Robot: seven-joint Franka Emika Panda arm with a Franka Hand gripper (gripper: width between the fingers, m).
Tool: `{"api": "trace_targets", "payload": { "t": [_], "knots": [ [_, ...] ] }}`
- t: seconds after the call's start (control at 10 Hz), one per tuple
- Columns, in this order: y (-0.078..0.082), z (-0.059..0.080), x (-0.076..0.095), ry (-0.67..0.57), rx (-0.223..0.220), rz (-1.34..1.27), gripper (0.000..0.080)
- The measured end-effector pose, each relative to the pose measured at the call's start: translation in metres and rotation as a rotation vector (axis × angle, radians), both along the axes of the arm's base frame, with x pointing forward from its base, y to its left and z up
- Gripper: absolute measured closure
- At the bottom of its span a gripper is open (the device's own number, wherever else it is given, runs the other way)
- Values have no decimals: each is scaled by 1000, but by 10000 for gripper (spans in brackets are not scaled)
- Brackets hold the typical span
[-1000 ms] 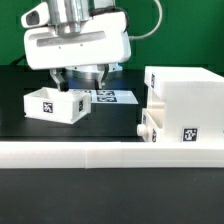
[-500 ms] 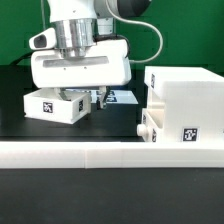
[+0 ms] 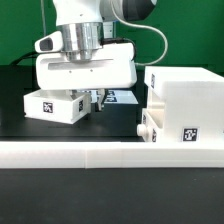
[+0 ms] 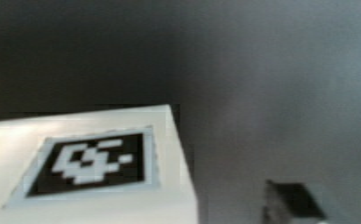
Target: Assemble drawer
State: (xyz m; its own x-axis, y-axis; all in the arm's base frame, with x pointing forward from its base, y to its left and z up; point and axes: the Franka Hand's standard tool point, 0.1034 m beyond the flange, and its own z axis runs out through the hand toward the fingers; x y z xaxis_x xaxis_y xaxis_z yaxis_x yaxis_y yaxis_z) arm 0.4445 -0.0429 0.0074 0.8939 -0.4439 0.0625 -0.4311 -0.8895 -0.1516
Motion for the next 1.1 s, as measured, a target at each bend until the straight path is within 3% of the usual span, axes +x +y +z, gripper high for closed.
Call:
{"api": "trace_targets", "payload": {
  "t": [0.1,0.2,0.3,0.7,0.9,1.1],
  "knots": [
    [0,0,0,0,0,3,547],
    [0,0,0,-1,-1,10,720],
    [-1,2,2,-6,-3,12,748],
    [15,12,11,-21,-4,38,750],
    [29,23,17,-32,-6,82,755],
    [27,42,25,-32,-4,187,755]
  ]
}}
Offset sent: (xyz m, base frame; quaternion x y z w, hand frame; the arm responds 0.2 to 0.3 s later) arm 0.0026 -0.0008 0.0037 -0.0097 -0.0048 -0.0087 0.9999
